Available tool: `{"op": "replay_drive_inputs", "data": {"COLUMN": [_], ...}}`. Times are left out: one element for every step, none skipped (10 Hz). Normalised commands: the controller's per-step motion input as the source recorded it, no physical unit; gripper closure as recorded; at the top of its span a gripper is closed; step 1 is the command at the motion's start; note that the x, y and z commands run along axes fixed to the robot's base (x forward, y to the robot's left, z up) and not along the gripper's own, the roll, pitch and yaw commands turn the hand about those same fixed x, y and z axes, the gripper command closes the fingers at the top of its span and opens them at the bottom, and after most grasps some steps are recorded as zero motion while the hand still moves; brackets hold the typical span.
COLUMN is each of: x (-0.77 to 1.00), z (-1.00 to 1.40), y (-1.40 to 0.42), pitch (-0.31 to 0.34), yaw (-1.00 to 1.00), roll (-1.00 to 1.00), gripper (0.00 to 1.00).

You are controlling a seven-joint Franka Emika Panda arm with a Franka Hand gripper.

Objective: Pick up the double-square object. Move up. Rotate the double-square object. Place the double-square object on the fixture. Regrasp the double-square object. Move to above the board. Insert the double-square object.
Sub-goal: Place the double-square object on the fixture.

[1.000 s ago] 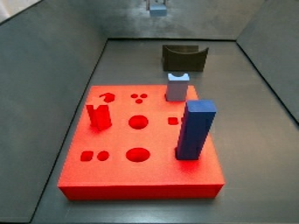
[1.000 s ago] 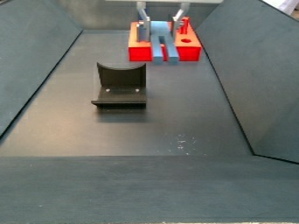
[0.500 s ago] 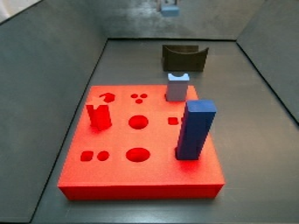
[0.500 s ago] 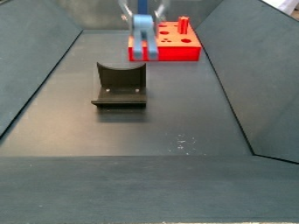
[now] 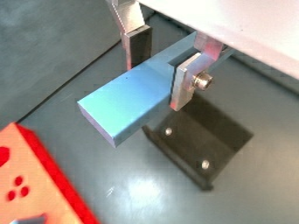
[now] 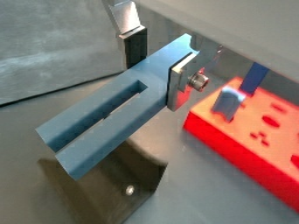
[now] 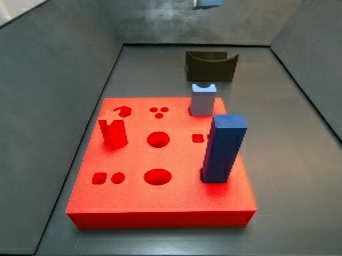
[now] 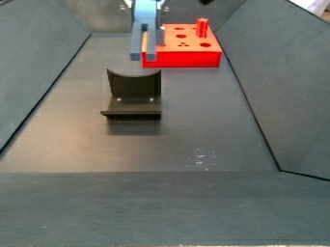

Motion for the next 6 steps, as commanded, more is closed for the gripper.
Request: {"op": "replay_drive_inputs", "data": {"x": [0.41,0.34,0.29,0.17,0.11,0.06], "z": [-0.01,-0.01,-0.01,-0.01,-0.01,-0.01], "y": [0.03,0.04,0.04,0.05,0.05,0.05], "pitch": [0.042,0.050,0.057,0.051,0.044,0.029], "yaw": [-0.14,-0.14,-0.14,-0.12,-0.10,-0.10], "roll": [-1.00,-1.00,-1.00,-0.72,-0.55,-0.37], "gripper": [1.00,1.00,1.00,1.00,1.00,1.00]}}
